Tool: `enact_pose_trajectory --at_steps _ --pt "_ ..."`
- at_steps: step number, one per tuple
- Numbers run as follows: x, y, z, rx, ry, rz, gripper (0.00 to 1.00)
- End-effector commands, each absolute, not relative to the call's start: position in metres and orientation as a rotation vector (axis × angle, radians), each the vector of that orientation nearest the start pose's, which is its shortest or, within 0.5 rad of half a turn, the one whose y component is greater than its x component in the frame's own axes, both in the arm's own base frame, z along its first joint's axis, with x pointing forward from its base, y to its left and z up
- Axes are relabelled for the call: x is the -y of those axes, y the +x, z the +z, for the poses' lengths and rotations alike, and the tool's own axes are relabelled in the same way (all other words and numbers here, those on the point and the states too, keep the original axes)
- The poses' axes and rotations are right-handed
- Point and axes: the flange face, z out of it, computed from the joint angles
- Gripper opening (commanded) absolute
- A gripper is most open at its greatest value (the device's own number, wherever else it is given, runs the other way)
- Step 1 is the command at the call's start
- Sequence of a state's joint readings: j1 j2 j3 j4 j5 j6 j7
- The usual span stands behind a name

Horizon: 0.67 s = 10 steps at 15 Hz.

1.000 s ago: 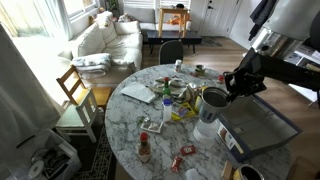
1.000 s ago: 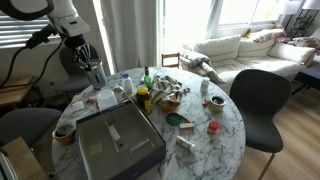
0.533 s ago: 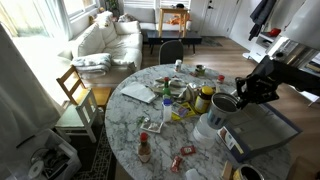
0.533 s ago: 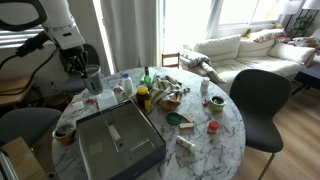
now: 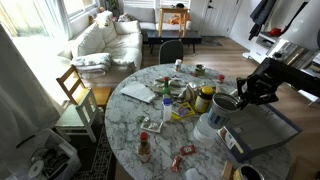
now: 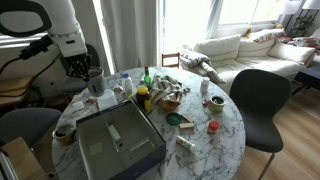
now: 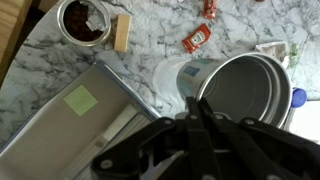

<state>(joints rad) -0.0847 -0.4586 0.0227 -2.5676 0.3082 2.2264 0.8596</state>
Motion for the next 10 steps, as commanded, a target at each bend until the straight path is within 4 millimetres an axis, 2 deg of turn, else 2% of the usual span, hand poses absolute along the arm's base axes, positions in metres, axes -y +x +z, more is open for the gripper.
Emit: enact_pose_trajectory --at_steps 1,10 --pt "0.020 0.415 0.422 -1.550 -2.390 -0.007 0.01" --pt "0.024 0.428 0.414 -1.599 -2.396 0.009 0.01"
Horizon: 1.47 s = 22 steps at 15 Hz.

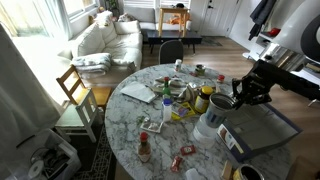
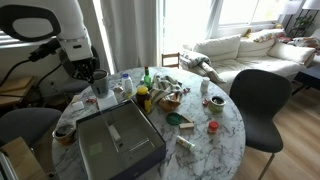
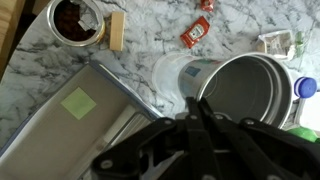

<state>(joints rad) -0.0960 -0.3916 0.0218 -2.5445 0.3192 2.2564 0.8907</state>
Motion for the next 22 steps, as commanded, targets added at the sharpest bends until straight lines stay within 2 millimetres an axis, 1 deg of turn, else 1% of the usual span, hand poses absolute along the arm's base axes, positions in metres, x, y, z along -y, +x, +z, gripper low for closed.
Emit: enact_pose_trajectory --at_steps 1,5,6,7,8,16,17,20,21,22 --pt "0.024 0.429 0.414 -1.607 -2.398 0.014 0.01" --pt "0.024 0.435 0.411 -1.602 -2.416 0.042 0.01" --pt "0.024 0.435 0.410 -1.604 -2.417 0.047 0.30" --pt "0.024 0.436 0.411 -1.596 -2.421 0.047 0.31" --pt "0.024 0.435 0.411 -1.596 -2.430 0.051 0.36" --pt "0.026 0.433 0.418 -1.591 -2.492 0.043 0.97" --pt "0.027 0.434 0.419 -1.592 -2.499 0.039 1.00" --pt "0.026 0.436 0.426 -1.569 -2.520 0.004 1.00" --pt "0.025 0.435 0.432 -1.542 -2.536 -0.020 1.00" --pt "0.023 0.434 0.443 -1.470 -2.582 -0.059 1.00"
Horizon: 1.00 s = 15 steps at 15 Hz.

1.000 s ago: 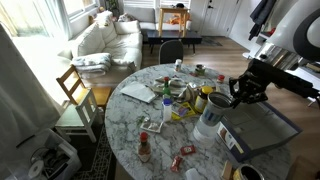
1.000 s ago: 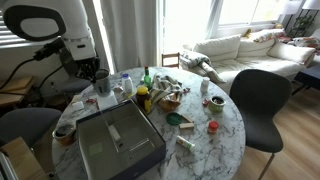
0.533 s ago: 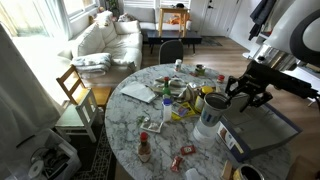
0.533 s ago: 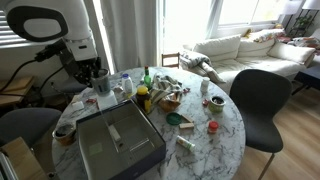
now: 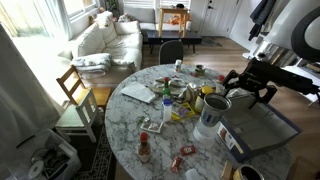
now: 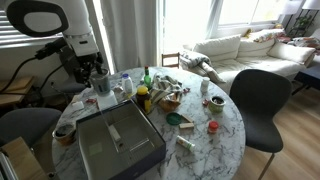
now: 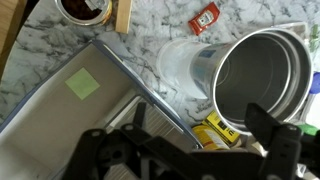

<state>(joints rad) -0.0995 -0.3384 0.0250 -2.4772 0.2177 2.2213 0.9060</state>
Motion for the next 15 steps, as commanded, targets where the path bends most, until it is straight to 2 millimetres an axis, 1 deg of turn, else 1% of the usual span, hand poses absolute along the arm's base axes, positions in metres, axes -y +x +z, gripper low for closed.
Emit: enact_pose_trajectory --at_steps 1,2,4,8,10,12,13,14,15 --pt "0.021 0.433 0.453 -1.400 -2.637 -0.080 1.00" --pt "0.017 0.433 0.466 -1.317 -2.691 -0.113 1.00" --pt "0.005 0.431 0.494 -1.182 -2.775 -0.124 1.00" --pt "-0.027 0.427 0.547 -0.891 -2.919 -0.097 1.00" --pt "-0.042 0.429 0.569 -0.744 -2.980 -0.121 1.00" --pt "-0.055 0.432 0.585 -0.583 -3.030 -0.144 1.00" --pt "-0.062 0.434 0.588 -0.501 -3.049 -0.150 1.00" --pt "-0.070 0.436 0.588 -0.418 -3.062 -0.151 1.00" --pt "-0.077 0.442 0.581 -0.336 -3.078 -0.151 1.00"
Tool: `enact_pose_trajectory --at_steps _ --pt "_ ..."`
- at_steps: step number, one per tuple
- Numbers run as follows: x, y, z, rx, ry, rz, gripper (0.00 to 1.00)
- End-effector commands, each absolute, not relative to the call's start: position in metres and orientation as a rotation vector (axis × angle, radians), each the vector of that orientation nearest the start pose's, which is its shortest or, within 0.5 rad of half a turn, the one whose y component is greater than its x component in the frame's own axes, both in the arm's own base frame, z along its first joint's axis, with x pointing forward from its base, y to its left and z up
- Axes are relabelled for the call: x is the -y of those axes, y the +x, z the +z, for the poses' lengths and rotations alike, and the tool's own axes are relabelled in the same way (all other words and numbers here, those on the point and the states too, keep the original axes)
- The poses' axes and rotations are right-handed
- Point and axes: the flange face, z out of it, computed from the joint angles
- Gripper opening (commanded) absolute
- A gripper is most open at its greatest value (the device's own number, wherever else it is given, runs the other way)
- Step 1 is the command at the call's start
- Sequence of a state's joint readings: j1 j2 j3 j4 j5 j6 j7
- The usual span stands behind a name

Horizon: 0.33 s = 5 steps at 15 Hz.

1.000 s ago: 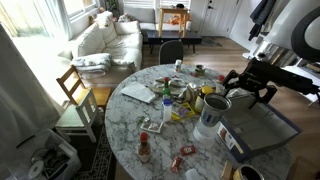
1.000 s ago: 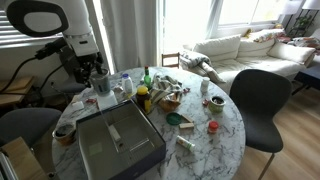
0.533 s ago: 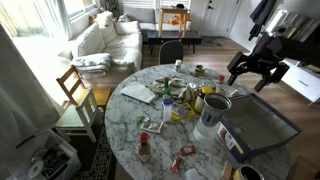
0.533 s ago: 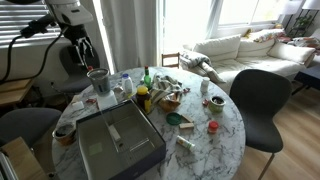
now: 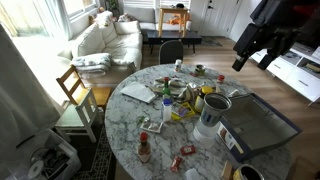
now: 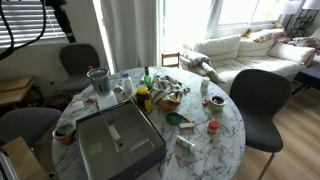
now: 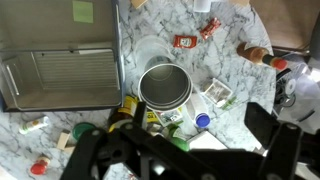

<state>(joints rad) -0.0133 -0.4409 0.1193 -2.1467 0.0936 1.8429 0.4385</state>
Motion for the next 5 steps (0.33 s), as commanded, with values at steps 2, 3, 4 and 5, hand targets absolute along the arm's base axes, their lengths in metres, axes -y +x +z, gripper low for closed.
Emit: enact_pose_trajectory --at_steps 2,3,4,5 --pt "-0.073 0.434 0.588 -0.415 -3.041 -0.179 1.00" --pt "-0.076 0.436 0.585 -0.387 -3.049 -0.170 1.00" --pt "-0.078 0.439 0.582 -0.374 -3.054 -0.161 1.00" --pt "-0.078 0.441 0.581 -0.366 -3.056 -0.155 1.00"
